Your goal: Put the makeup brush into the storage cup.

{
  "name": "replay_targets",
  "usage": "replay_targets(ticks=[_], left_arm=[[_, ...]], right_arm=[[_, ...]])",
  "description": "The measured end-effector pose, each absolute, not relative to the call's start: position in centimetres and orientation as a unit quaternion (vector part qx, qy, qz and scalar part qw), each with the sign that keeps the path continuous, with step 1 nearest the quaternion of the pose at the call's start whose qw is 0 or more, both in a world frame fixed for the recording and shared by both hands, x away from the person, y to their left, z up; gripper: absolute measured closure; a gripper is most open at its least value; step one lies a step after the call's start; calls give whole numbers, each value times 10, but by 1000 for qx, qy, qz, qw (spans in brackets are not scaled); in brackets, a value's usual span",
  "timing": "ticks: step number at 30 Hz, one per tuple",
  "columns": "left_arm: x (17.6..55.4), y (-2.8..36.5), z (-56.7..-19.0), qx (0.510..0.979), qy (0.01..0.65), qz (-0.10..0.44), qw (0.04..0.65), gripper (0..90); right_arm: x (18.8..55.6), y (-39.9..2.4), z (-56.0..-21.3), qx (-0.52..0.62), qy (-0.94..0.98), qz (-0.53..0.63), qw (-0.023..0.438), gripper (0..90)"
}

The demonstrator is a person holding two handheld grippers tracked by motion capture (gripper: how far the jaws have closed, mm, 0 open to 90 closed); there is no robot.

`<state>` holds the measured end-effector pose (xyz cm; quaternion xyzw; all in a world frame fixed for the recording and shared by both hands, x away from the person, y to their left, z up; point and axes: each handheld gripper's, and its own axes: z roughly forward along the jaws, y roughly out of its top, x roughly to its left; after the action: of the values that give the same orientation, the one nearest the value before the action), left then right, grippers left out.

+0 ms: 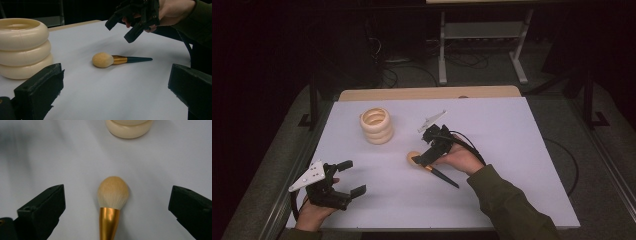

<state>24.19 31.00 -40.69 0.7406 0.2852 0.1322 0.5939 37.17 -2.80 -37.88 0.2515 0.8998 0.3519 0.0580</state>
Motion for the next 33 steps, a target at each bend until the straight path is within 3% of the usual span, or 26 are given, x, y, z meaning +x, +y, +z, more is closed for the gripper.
replay_targets(ticks=[16,33], left_arm=[[242,310,-407,741,285,132,594,0],[242,310,-407,740,285,132,595,0]], right_arm=[[376,-17,-389,244,920,305,33,0],[378,-7,-395,246,934,259,11,99]])
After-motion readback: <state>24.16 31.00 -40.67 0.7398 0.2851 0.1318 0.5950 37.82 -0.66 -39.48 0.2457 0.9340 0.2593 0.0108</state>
